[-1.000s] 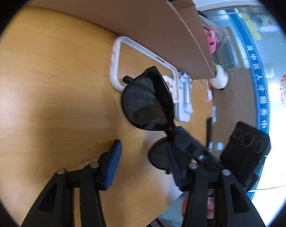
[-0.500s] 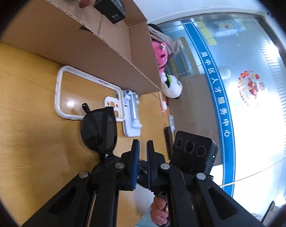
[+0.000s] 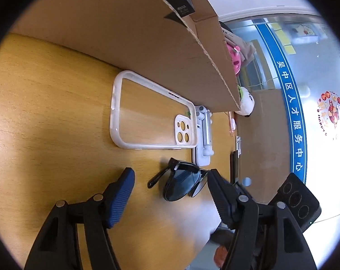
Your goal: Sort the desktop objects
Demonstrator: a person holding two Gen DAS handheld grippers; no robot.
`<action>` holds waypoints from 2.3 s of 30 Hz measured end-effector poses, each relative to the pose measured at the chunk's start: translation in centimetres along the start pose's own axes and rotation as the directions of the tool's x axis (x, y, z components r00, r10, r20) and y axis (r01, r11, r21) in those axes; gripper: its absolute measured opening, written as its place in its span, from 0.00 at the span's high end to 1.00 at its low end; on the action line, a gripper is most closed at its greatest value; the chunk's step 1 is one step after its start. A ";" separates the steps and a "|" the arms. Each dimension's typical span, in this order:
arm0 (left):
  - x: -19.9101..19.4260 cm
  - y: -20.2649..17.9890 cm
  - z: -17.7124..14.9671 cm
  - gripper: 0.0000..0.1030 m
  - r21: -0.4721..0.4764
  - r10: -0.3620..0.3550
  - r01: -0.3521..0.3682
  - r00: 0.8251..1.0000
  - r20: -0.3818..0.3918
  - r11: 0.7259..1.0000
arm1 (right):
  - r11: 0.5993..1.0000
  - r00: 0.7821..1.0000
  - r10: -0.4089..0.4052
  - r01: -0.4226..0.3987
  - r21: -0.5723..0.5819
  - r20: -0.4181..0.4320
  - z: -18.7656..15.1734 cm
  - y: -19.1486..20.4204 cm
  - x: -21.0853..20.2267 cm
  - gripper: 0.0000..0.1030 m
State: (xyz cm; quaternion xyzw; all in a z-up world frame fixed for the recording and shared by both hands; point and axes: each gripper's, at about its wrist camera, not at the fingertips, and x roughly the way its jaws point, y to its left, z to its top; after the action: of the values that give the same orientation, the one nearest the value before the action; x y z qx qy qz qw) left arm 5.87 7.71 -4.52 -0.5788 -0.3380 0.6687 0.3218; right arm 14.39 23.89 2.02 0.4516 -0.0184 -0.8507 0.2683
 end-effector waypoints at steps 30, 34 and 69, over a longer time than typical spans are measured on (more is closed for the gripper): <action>0.0 -1.4 -3.6 0.76 0.063 -0.017 0.018 1.000 -0.014 0.998 | 0.944 0.944 0.319 -0.309 0.119 -0.085 -3.5 -2.7 0.9 0.65; -1.9 -3.7 -2.9 0.76 0.125 0.008 -0.012 1.000 0.029 0.992 | 0.948 0.951 0.306 -0.302 0.099 -0.032 -1.8 -1.6 -0.6 0.65; 12.2 -11.4 36.1 0.76 0.147 0.052 -0.033 0.990 -0.130 0.989 | 0.952 0.998 -0.057 0.063 0.299 -0.027 30.2 -21.3 9.9 0.72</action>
State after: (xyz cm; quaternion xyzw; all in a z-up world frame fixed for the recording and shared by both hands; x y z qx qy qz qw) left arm -30.98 21.30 1.70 -0.6043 -0.2541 0.6580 0.3704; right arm -22.91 31.08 6.50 0.4949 -0.1313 -0.8418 0.1708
